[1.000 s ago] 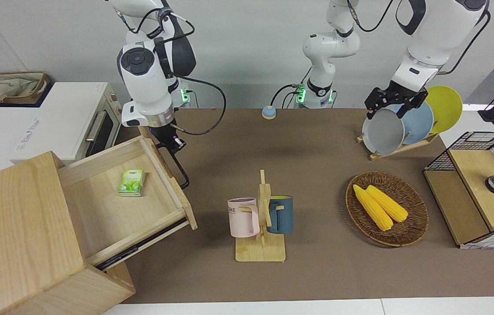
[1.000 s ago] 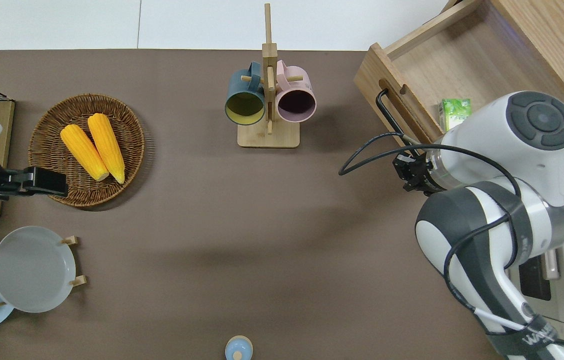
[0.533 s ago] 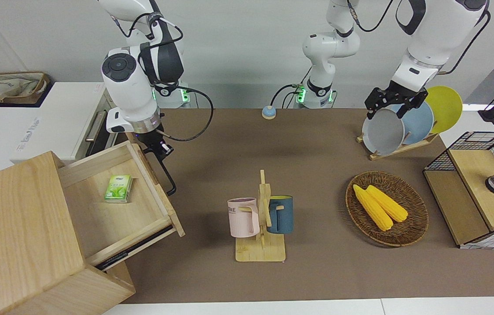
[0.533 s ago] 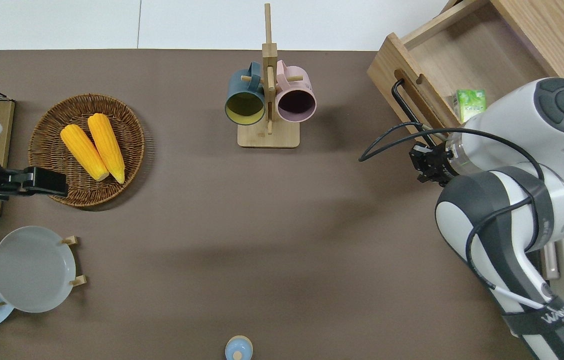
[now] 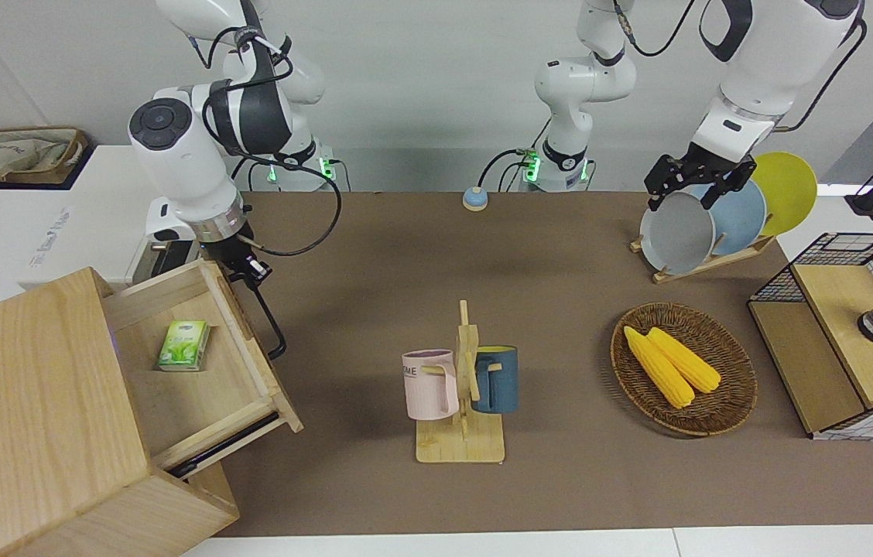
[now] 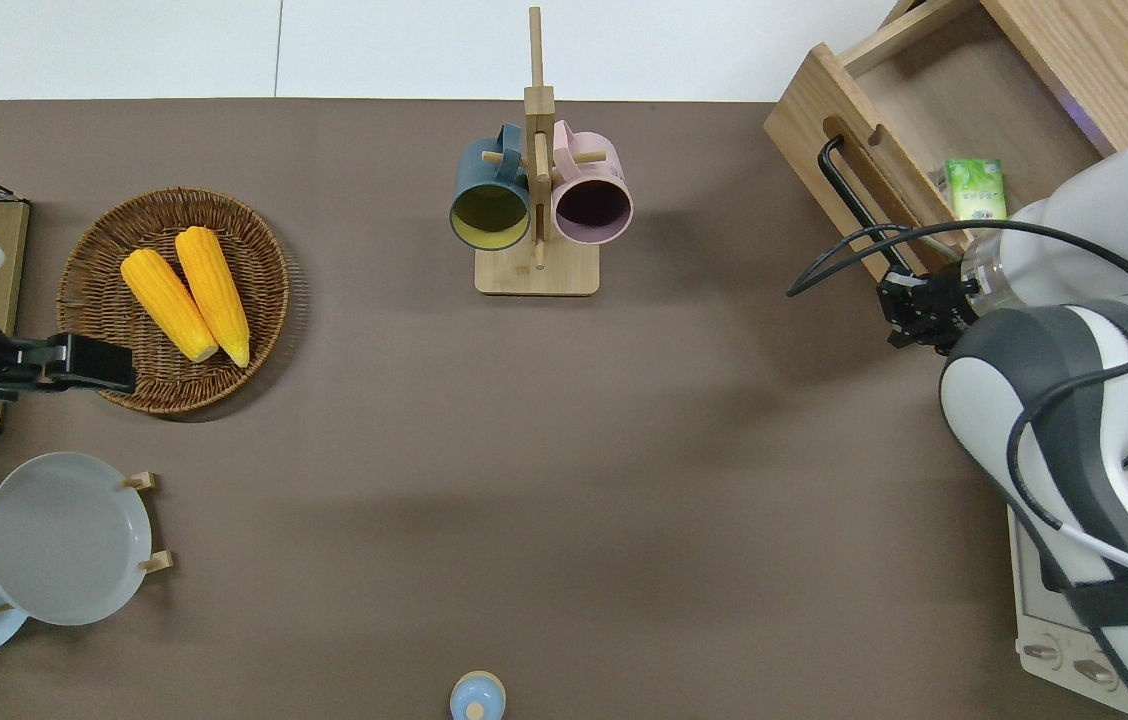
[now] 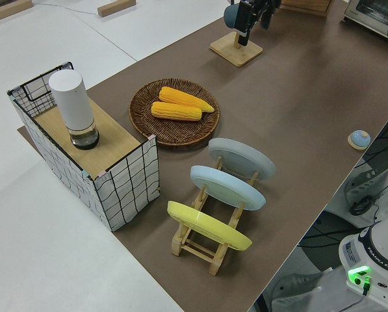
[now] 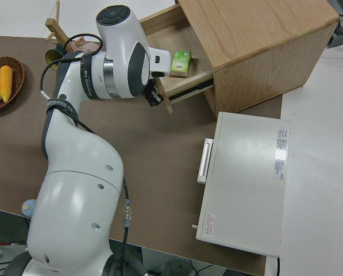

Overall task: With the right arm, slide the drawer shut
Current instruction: 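Push the drawer away from the robot with the right gripper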

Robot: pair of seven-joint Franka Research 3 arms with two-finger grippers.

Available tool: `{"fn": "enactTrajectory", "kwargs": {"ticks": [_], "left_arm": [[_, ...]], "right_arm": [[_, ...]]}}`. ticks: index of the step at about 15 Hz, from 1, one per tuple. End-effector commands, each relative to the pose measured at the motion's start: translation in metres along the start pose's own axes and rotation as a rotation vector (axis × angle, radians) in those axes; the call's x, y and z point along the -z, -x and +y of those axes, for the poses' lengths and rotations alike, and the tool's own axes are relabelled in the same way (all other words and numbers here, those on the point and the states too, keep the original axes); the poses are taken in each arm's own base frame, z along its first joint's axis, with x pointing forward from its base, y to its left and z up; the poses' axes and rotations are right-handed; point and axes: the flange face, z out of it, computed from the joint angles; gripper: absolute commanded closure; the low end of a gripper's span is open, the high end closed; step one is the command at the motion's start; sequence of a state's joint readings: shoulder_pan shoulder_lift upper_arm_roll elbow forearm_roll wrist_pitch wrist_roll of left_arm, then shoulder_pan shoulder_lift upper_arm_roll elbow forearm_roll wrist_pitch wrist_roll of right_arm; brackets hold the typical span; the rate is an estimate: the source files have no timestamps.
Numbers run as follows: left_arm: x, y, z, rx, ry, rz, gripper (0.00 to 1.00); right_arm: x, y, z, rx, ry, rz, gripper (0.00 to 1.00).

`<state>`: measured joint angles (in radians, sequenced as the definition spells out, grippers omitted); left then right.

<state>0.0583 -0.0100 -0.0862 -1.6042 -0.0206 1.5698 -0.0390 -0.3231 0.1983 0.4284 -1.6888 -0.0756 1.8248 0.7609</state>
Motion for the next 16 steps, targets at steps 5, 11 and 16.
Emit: {"fn": "enactTrajectory", "kwargs": {"ticks": [5,11,16], "left_arm": [[0.002,0.004,-0.001,-0.006,-0.012,-0.007,0.00],[0.002,0.004,-0.001,-0.006,-0.012,-0.007,0.00],[0.003,0.005,-0.001,-0.006,-0.012,-0.006,0.00]], "right_arm": [[0.000,-0.048,0.031,0.086,0.016,0.009,1.000],[0.001,-0.063,0.043,0.127,0.023,0.018,1.000],[0.004,-0.084,0.061,0.146,0.031,0.037,1.000]]}}
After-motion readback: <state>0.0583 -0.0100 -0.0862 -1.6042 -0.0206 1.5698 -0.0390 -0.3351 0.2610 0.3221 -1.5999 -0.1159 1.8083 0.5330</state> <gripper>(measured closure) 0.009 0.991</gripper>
